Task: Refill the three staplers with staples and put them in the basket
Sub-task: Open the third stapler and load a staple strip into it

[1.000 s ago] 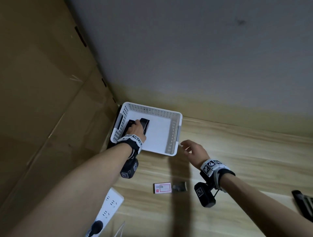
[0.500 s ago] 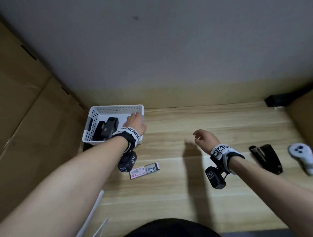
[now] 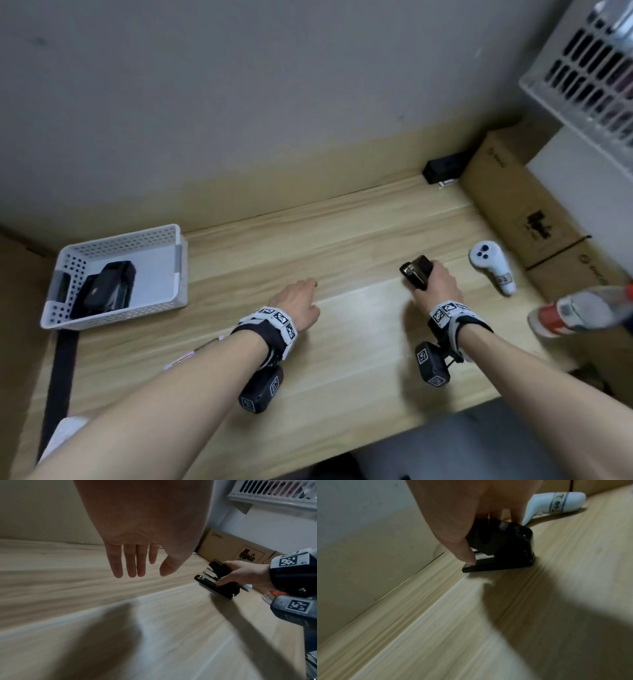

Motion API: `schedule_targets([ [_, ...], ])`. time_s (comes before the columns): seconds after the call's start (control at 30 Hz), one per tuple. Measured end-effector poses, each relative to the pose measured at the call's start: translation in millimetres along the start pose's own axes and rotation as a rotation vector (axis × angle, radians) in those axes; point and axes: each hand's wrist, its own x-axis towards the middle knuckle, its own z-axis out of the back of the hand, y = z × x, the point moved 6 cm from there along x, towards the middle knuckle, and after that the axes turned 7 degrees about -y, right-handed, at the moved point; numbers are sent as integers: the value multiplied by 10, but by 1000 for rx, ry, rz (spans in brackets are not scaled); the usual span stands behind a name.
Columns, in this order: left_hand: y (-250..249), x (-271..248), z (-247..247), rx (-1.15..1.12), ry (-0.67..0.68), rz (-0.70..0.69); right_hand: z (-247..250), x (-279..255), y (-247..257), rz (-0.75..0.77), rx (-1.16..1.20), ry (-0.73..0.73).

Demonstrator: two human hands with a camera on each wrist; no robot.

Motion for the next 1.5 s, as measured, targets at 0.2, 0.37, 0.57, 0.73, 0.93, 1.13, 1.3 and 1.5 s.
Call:
schedule_targets([
  [0.2, 98, -234, -282, -39, 82, 84, -252, -284, 180, 203, 23, 36],
  [0.37, 473, -477, -344, -107, 104, 177, -491, -560, 639, 334, 148, 100],
  [0.57, 923, -857, -351, -222, 56, 284, -811, -1063, 1375, 505, 207, 236],
  [0.73, 1321, -1281, -449, -276, 8, 334, -1143, -1718, 1988, 614, 214, 524],
  [0.93, 1826, -1727, -683, -328, -63, 352, -1365, -2508, 2562, 747, 271, 714],
  [1.13, 2327, -1827, -518, -420, -227, 289, -1278, -2726, 2958, 955, 156, 617],
  [1.3, 2378, -1616, -118, -375, -182, 194, -1057, -2547, 3209, 963, 46, 520],
  [1.5, 2366, -1290, 165, -377, -219, 185, -864, -2191, 3395, 885, 61, 446],
])
